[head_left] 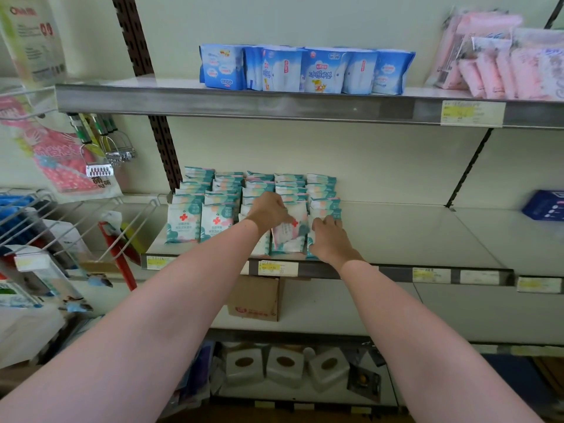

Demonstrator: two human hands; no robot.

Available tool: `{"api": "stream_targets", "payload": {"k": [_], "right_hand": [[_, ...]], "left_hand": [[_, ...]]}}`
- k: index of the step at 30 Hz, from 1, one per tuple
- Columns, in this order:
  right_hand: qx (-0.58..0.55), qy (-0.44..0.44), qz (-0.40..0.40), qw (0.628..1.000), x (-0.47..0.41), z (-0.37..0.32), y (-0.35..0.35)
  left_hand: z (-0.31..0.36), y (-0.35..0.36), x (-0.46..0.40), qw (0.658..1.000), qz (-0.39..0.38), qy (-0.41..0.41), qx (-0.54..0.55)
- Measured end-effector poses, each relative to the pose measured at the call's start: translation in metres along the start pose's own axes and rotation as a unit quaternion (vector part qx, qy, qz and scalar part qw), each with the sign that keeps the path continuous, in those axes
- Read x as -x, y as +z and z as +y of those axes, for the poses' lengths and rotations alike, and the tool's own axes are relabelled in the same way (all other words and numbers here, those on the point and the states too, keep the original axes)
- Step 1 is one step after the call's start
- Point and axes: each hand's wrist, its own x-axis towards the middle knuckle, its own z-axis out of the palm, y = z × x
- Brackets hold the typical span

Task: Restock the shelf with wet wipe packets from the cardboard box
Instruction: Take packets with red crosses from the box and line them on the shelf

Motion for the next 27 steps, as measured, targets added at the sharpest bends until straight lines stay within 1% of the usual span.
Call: {"api": "stream_targets", "payload": {"k": [2, 5, 8, 13, 16, 18, 20, 21, 23, 25, 26, 27], "right_hand": [[-0.004, 0.002, 0.0, 1.0, -0.001, 0.0, 0.0], [-0.001, 0.004, -0.003, 1.0, -0.003, 0.0, 0.0], [0.004, 0.004, -0.004, 1.0, -0.004, 0.001, 0.0], [0.004, 0.002, -0.001, 1.0, -0.007, 0.002, 0.004], [0.002, 0.003, -0.004, 1.0, -0.008, 0.002, 0.004], [0.0, 0.004, -0.003, 1.0, -0.008, 0.003, 0.004], [0.0, 0.005, -0.003, 1.0, -0.009, 0.004, 0.005], [-0.001, 0.004, -0.003, 1.0, -0.009, 0.004, 0.005], [-0.004, 0.004, 0.001, 1.0, -0.01, 0.005, 0.006], [-0.006, 0.008, 0.006, 1.0, -0.01, 0.005, 0.006], [-0.006, 0.009, 0.005, 1.0, -0.01, 0.005, 0.007], [-0.006, 0.01, 0.003, 1.0, -0.01, 0.005, 0.007]], "left_hand": [[-0.001, 0.0, 0.002, 1.0, 0.007, -0.02, 0.016], [-0.007, 0.006, 0.011, 0.997, -0.009, -0.024, -0.069], [-0.014, 0.014, 0.016, 0.987, -0.04, 0.032, -0.149], [-0.011, 0.017, 0.014, 0.96, -0.078, 0.123, -0.239], [-0.007, 0.016, 0.012, 0.94, -0.085, 0.161, -0.29], [-0.007, 0.016, 0.01, 0.931, -0.084, 0.17, -0.312], [-0.006, 0.015, 0.01, 0.936, -0.066, 0.161, -0.305], [-0.006, 0.014, 0.009, 0.946, -0.052, 0.147, -0.285], [-0.006, 0.013, 0.006, 0.975, -0.031, 0.093, -0.2], [-0.007, 0.013, 0.004, 0.991, -0.018, 0.049, -0.125], [-0.007, 0.013, 0.005, 0.991, -0.018, 0.041, -0.125], [-0.008, 0.014, 0.006, 0.988, -0.024, 0.038, -0.148]]}}
